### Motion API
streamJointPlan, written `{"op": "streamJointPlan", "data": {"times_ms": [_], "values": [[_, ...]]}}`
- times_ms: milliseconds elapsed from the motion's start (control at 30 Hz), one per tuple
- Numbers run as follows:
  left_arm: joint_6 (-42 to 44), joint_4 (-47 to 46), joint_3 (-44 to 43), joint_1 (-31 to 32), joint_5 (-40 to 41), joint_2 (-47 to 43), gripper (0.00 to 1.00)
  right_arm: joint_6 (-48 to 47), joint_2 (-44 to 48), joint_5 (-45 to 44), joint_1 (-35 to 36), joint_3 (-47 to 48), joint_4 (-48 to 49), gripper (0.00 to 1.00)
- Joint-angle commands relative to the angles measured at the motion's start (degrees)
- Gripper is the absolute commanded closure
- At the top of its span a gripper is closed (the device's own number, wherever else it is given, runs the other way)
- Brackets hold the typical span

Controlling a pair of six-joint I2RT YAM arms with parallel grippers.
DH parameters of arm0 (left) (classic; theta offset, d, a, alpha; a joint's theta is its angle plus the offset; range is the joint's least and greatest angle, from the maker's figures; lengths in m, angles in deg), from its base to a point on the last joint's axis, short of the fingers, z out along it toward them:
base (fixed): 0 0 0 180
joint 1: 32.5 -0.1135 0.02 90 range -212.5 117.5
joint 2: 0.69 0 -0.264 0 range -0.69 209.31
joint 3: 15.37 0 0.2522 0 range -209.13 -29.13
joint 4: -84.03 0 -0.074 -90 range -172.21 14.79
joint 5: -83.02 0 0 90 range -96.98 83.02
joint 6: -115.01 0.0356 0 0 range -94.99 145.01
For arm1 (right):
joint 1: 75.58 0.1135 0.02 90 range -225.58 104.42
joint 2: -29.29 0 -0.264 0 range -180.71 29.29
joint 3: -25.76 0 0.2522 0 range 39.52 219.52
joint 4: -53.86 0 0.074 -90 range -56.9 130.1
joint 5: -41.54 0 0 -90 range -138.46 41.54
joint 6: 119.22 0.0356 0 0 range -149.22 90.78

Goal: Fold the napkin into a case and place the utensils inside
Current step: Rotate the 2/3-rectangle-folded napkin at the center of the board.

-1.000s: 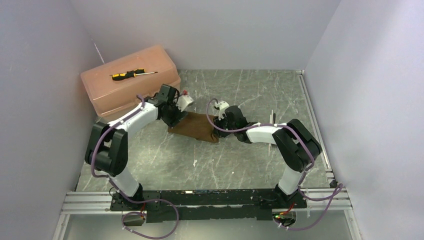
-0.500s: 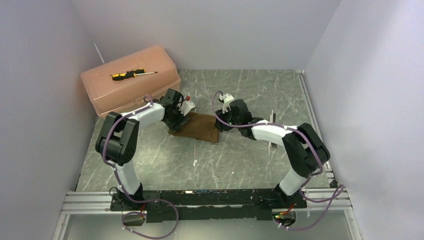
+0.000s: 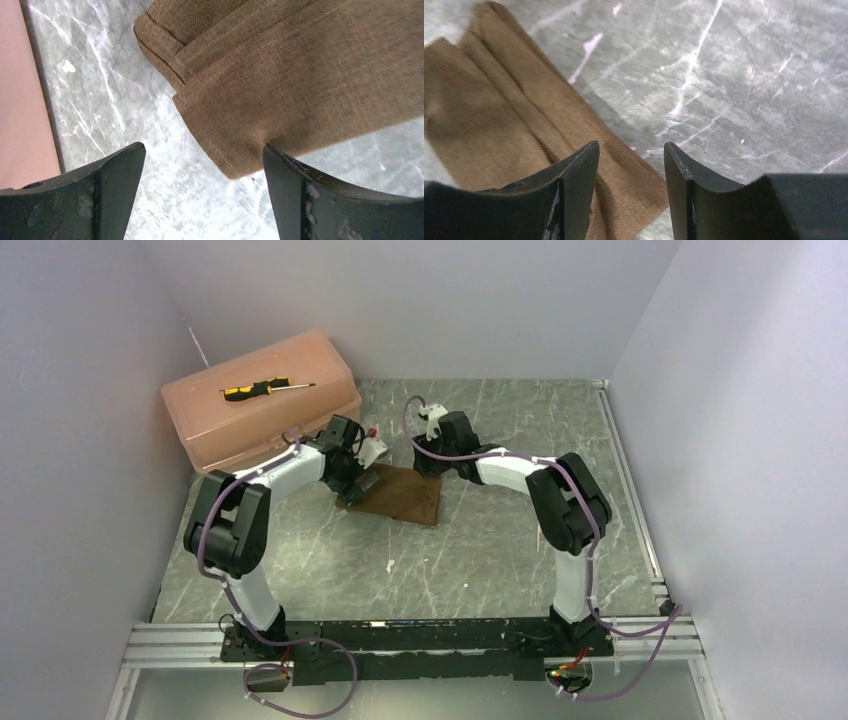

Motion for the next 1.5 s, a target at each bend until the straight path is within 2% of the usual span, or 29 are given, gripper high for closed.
{"op": "streamJointPlan", "data": {"times_ms": [0, 100, 167, 367, 533, 767, 933, 1067, 1233, 1467], "values": [[-0.65, 5.36, -2.8, 0.07, -3.93, -7.01, 0.06, -0.63, -2.53, 2.5, -1.68, 3.17, -2.49, 0.44], [1.7, 8.07, -1.33, -0.05, -6.45, -9.35, 0.06, 0.11, -3.6, 5.2, -2.35, 2.81, -1.56, 0.42], [3.83, 7.57, 1.15, -0.09, -5.02, -9.11, 0.06, 1.1, -4.03, 7.21, -2.8, 2.3, -0.7, 0.41], [7.96, -1.33, 7.05, -0.22, 0.85, -4.48, 0.06, 5.37, -3.56, 11.3, -4.47, -1.19, 2.39, 0.44], [9.38, -6.56, 6.21, -0.33, 4.58, 0.57, 0.06, 7.26, -0.59, 11.19, -4.48, -7.6, 6.88, 0.56], [12.17, -9.55, 0.53, 0.57, 7.68, 6.68, 0.1, 9.32, 3.73, 5.69, -4.52, -15.15, 9.19, 0.8], [14.94, -11.8, -2.95, 2.52, 7.96, 10.15, 0.1, 12.14, 10.54, 0.41, -4.44, -23.38, 11.31, 0.86], [15.92, -12.63, -6.84, 4.73, 7.67, 12.75, 0.09, 14.9, 17.86, -1.53, -3.5, -31.28, 12.88, 0.87], [16.84, -12.36, -13.17, 7.89, 6.13, 16.33, 0.09, 18.91, 25.26, -5.73, 0.91, -40.11, 13.21, 0.85], [17.12, -10.64, -20.02, 9.87, 4.31, 19.16, 0.06, 22.99, 33.7, -12.57, 4.15, -44.86, 9.79, 0.62]]}}
